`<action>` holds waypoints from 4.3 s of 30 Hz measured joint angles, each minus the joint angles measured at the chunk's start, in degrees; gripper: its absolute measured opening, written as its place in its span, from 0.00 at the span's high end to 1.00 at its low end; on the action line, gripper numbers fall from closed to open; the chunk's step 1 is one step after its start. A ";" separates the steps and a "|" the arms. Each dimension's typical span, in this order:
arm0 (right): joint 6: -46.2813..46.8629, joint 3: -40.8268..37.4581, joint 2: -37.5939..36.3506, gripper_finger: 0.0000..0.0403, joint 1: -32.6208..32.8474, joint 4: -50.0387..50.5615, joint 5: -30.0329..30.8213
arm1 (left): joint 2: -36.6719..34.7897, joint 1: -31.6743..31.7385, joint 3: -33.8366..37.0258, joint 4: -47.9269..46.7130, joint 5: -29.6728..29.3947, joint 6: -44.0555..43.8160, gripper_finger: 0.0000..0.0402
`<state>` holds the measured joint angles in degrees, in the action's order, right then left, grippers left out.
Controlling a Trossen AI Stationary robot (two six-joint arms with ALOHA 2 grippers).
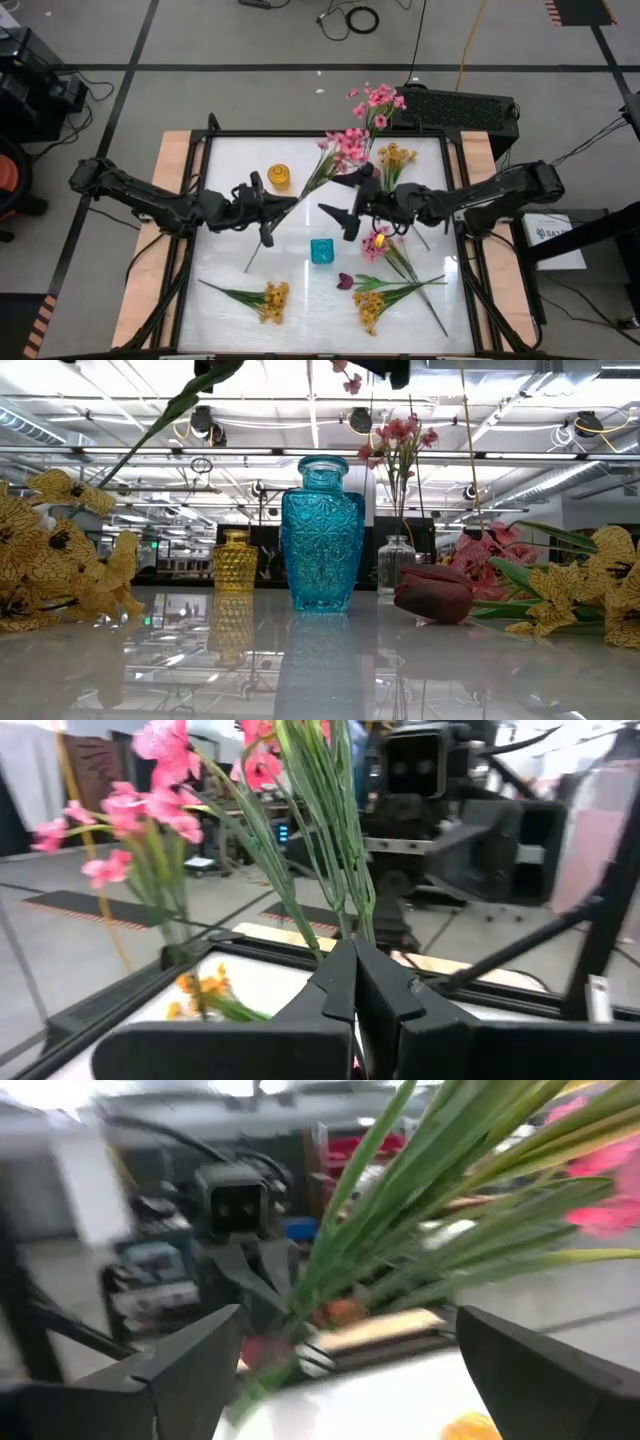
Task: Sort flowers into vase by color
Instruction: Put the top pink flower into the transparent vase
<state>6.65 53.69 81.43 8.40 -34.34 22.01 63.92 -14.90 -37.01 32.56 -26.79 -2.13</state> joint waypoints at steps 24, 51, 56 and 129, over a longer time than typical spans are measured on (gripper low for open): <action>9.18 -0.02 5.64 0.16 -4.33 -11.31 -11.91 | 3.24 0.68 0.00 2.73 1.75 2.94 0.99; 7.20 0.47 3.91 0.99 -4.35 -6.01 -10.03 | 2.38 1.01 0.00 0.08 0.16 -2.11 0.44; 7.20 2.85 3.54 0.99 -4.33 1.98 -10.29 | 2.38 1.06 0.00 0.20 -0.80 -4.49 0.39; 10.16 13.22 -12.99 0.43 -3.09 61.95 -4.66 | 7.23 15.70 -11.28 8.79 19.74 4.49 0.97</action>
<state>16.81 66.92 68.44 5.31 27.62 17.36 71.15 0.79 -48.29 41.35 -7.05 2.36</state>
